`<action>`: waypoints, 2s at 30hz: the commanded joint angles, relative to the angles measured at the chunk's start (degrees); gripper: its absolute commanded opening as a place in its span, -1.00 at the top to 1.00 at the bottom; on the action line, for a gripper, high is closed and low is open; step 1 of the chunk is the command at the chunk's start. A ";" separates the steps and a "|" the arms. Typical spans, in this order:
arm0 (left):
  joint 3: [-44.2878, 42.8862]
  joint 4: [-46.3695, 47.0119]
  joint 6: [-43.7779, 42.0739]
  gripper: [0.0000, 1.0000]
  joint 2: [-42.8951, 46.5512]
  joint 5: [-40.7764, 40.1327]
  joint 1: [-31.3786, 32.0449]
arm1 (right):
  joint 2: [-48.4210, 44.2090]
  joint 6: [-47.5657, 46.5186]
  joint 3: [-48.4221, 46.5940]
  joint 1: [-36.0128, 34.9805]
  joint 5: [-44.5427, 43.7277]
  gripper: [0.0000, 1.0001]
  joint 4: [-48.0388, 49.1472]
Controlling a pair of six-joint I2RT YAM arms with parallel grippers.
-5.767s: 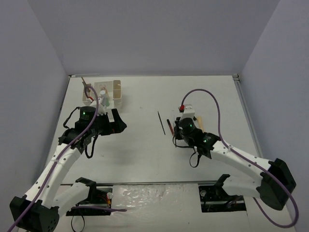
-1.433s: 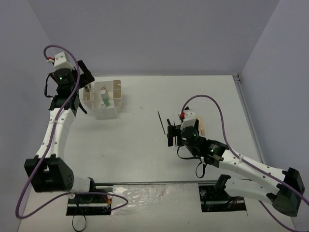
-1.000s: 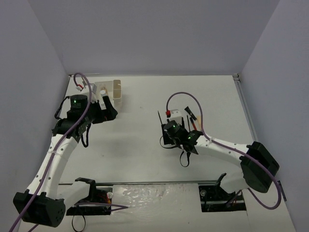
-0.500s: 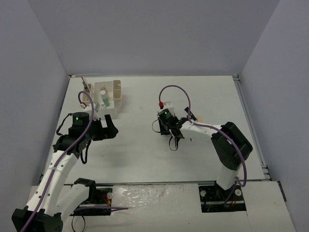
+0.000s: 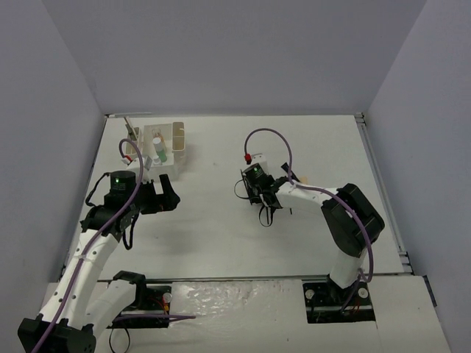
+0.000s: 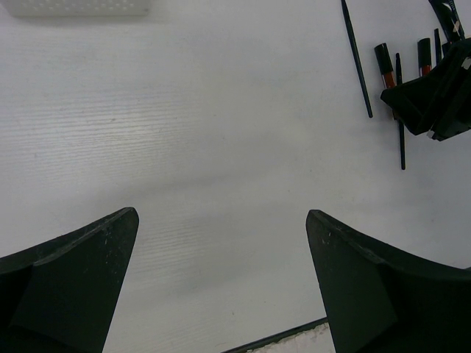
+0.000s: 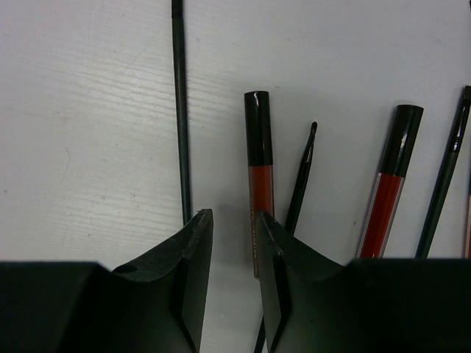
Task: Organize the makeup
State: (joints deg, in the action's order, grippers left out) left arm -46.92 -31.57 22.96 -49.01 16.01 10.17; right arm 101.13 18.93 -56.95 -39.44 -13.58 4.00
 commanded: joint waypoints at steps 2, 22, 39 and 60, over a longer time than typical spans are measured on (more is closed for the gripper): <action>-1.27 1.51 -0.81 -0.94 0.32 -0.61 -0.31 | 0.67 -1.41 -2.22 1.32 -0.63 0.51 1.76; -1.44 3.35 1.08 -0.94 -0.34 2.20 -0.32 | 1.12 -3.37 -2.19 2.34 -0.16 1.00 2.63; -14.94 17.85 17.99 -0.84 -9.58 6.45 10.06 | -24.91 -10.28 11.02 -12.69 8.68 1.00 32.48; -15.81 20.06 17.14 -0.35 -14.89 -5.77 22.47 | -26.52 -9.34 12.25 -16.81 10.47 1.00 41.06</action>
State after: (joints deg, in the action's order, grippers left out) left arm -59.02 -15.16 39.87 -63.73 12.96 30.94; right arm 77.34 9.33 -44.16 -55.92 -3.32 38.10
